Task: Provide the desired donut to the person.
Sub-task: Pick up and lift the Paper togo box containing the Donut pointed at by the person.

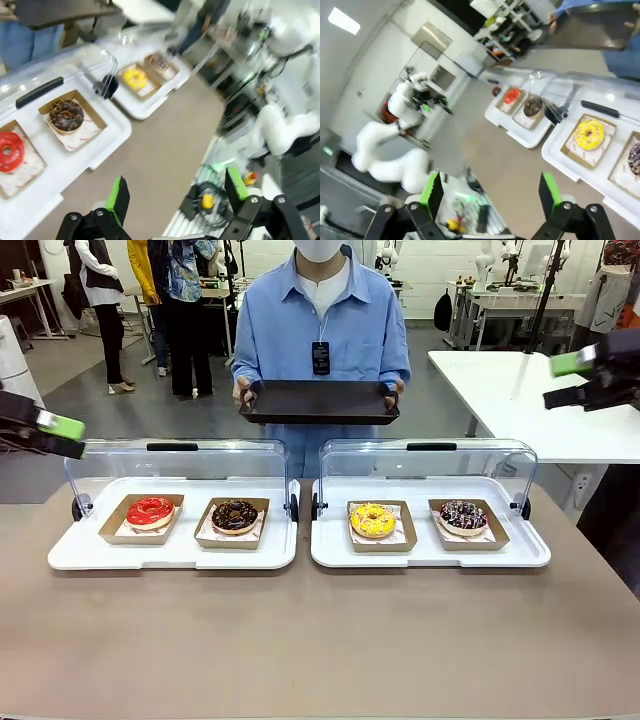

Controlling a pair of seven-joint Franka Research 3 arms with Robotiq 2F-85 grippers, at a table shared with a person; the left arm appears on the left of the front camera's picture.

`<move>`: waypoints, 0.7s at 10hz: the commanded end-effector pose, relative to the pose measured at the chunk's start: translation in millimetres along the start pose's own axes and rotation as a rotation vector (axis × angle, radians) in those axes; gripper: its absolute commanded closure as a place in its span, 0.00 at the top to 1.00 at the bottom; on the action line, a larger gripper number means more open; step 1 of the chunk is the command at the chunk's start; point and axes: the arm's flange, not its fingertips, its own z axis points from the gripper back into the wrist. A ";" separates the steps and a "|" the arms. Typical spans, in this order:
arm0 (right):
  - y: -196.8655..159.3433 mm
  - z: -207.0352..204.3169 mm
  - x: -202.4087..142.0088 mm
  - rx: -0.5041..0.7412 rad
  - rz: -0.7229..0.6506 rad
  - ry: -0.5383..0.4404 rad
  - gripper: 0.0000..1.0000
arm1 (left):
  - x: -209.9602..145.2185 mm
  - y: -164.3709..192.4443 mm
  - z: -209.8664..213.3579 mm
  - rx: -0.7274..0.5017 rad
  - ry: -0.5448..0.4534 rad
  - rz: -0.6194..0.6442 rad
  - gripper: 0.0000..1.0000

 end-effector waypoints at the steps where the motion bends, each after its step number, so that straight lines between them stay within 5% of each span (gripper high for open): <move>1: -31.1 16.9 6.4 -0.020 -0.151 -0.027 1.00 | -11.6 26.6 25.1 -0.028 -0.071 0.119 1.00; 3: -46.8 37.6 2.4 0.004 -0.175 -0.037 1.00 | -23.6 30.6 51.2 -0.052 -0.121 0.143 1.00; 7: -38.4 21.3 -4.1 -0.071 -0.048 -0.069 1.00 | -23.3 16.5 40.6 0.120 -0.136 0.114 1.00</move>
